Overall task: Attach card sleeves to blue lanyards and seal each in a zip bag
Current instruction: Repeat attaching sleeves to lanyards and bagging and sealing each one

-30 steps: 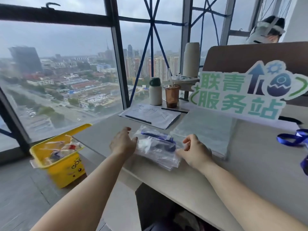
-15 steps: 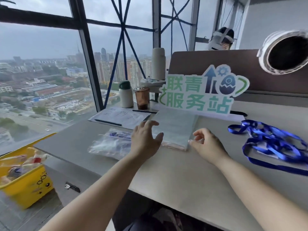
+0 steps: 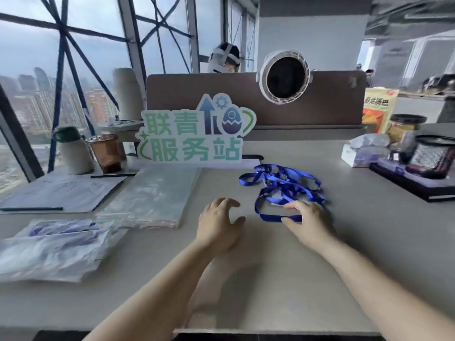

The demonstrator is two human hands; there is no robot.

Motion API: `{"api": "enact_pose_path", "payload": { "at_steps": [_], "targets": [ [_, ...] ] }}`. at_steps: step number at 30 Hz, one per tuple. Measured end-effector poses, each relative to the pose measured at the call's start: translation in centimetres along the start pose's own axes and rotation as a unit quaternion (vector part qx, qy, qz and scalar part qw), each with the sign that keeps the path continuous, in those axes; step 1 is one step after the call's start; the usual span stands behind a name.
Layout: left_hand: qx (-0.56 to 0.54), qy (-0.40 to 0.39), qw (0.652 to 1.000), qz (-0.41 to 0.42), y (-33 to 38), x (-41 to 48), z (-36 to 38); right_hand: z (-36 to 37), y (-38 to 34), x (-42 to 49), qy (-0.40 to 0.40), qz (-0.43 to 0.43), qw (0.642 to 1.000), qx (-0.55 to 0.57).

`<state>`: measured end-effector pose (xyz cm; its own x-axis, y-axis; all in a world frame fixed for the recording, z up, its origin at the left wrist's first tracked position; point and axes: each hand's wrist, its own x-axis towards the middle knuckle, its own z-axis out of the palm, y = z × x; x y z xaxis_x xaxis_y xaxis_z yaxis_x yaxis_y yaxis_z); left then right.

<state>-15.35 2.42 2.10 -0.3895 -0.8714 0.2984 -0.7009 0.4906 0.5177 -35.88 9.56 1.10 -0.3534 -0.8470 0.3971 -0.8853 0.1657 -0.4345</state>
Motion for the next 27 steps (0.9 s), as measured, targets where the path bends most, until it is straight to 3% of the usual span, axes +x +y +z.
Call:
{"api": "enact_pose_path", "payload": {
  "at_steps": [5, 10, 13, 17, 20, 27],
  "targets": [
    [0.072, 0.013, 0.997, 0.013, -0.9, 1.0, 1.8, 1.1, 1.0, 0.3, -0.011, -0.056, 0.996, -0.071],
    [0.091, -0.002, 0.996, 0.023, -1.1, 1.5, 2.0, 1.5, 1.3, 0.5, -0.023, -0.073, 0.995, -0.064],
    [0.153, 0.045, 0.986, -0.043, -2.3, 1.5, 1.0, 1.6, 1.4, 0.4, -0.031, -0.071, 0.995, -0.065],
    [0.179, -0.015, 0.975, -0.129, -3.5, 1.4, 0.2, 1.7, 1.4, 0.4, -0.046, -0.060, 0.995, -0.063],
    [0.175, -0.039, 0.976, -0.122, -3.3, 1.1, 0.4, 1.5, 1.1, 0.2, -0.052, -0.056, 0.995, -0.065],
    [0.174, 0.016, 0.982, -0.076, -3.0, 0.2, -1.7, 0.6, -0.9, -0.2, -0.049, -0.077, 0.995, -0.040]
  ]
}}
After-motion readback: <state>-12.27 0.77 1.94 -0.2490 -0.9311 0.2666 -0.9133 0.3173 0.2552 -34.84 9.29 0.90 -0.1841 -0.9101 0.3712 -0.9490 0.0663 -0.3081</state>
